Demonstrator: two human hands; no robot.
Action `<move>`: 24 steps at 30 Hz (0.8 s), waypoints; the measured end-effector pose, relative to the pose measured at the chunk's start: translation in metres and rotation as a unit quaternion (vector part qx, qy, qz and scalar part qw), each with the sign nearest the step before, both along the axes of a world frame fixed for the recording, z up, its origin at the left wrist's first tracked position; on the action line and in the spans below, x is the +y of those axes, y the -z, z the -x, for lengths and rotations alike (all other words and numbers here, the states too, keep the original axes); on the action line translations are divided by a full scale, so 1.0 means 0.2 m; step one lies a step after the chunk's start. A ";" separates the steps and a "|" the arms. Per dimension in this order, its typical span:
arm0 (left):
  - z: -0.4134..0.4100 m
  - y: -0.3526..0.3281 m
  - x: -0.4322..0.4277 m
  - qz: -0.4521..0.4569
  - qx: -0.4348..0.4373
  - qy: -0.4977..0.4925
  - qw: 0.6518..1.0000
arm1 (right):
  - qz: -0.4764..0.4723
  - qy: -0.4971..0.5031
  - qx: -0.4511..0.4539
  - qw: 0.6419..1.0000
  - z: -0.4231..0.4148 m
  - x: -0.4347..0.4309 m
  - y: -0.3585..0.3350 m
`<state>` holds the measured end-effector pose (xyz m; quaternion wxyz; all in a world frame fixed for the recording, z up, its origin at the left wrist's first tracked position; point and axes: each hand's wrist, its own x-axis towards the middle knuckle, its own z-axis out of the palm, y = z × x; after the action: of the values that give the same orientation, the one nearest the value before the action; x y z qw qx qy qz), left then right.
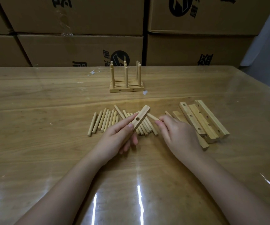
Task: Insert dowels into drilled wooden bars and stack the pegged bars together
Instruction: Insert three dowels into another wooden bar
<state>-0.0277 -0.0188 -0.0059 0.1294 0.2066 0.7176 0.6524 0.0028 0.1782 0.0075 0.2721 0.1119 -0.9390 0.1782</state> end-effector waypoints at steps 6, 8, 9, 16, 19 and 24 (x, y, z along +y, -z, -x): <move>0.00 0.00 -0.01 0.001 0.006 0.002 1.000 | 0.117 -0.008 -0.056 0.992 0.01 -0.01 0.02; 0.00 0.00 -0.01 0.003 0.008 0.003 1.000 | 0.178 -0.017 -0.086 0.980 0.01 -0.01 0.03; 0.00 0.00 -0.01 0.004 0.008 0.003 1.000 | 0.198 -0.019 -0.098 0.975 0.01 -0.01 0.04; 0.00 0.00 0.00 0.006 0.015 -0.001 1.000 | 0.284 -0.023 -0.155 0.946 0.01 -0.02 0.03; 0.00 0.01 0.00 0.005 0.017 -0.003 1.000 | 0.315 -0.039 -0.172 0.933 0.01 -0.01 0.02; 0.00 -0.01 0.00 -0.043 -0.015 0.004 0.999 | 0.331 -0.053 -0.165 0.928 0.01 0.00 0.00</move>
<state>-0.0279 -0.0189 -0.0047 0.1335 0.2046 0.6858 0.6856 -0.0002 0.1780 0.0068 0.1250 0.0336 -0.8509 0.5091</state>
